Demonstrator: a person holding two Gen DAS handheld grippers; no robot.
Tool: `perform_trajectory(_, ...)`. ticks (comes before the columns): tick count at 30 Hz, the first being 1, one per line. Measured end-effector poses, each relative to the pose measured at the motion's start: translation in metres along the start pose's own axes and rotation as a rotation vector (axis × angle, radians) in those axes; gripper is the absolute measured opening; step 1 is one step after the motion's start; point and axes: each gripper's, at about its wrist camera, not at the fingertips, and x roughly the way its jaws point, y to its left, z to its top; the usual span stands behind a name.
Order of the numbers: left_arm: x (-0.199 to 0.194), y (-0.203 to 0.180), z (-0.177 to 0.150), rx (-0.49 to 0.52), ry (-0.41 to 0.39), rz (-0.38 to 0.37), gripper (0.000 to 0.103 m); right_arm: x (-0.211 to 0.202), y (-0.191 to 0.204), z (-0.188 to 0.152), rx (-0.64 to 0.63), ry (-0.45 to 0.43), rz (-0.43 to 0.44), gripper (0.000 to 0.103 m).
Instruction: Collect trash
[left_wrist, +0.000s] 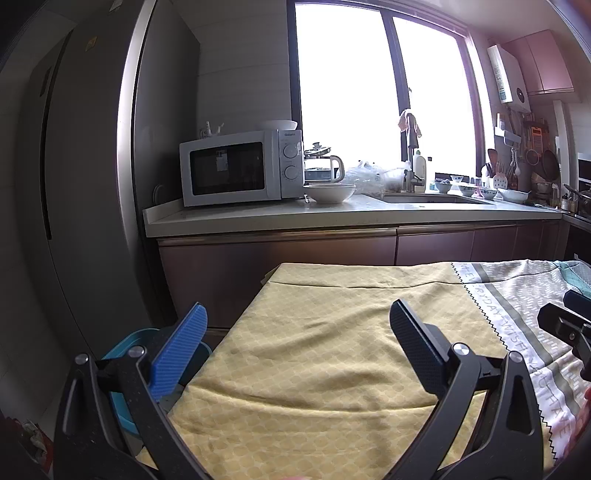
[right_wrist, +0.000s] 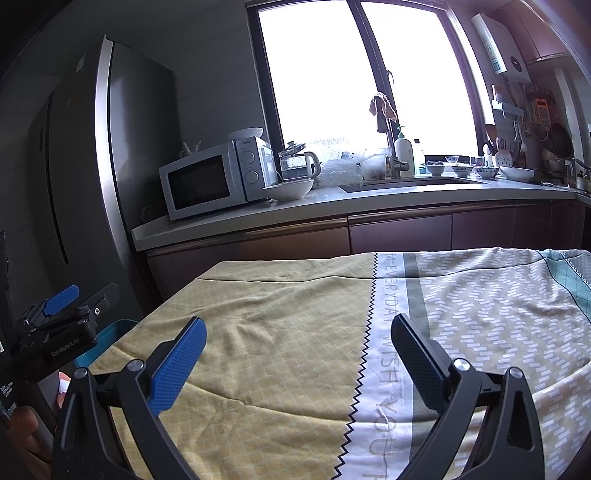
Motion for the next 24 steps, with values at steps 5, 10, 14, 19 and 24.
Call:
perform_trajectory(5, 0.001, 0.0, -0.001, 0.0, 0.003, -0.004, 0.098, 0.0, -0.001, 0.0, 0.0, 0.004, 0.0, 0.097)
perform_trajectory(10, 0.003, 0.001, 0.0, -0.012, 0.013, -0.009, 0.098, 0.0, -0.004, -0.001, 0.005, 0.003, -0.005, 0.097)
perform_trajectory(14, 0.007, -0.001, 0.0, -0.009, 0.022, -0.025, 0.098, 0.001, -0.007, -0.001, 0.011, 0.0, -0.008, 0.097)
perform_trajectory(19, 0.028, -0.012, 0.002, 0.008, 0.13, -0.079, 0.098, 0.002, -0.02, 0.0, 0.02, 0.018, -0.029, 0.097)
perform_trajectory(24, 0.089, -0.025, -0.001, 0.016, 0.381, -0.1, 0.098, 0.001, -0.058, 0.005, 0.048, 0.055, -0.104, 0.097)
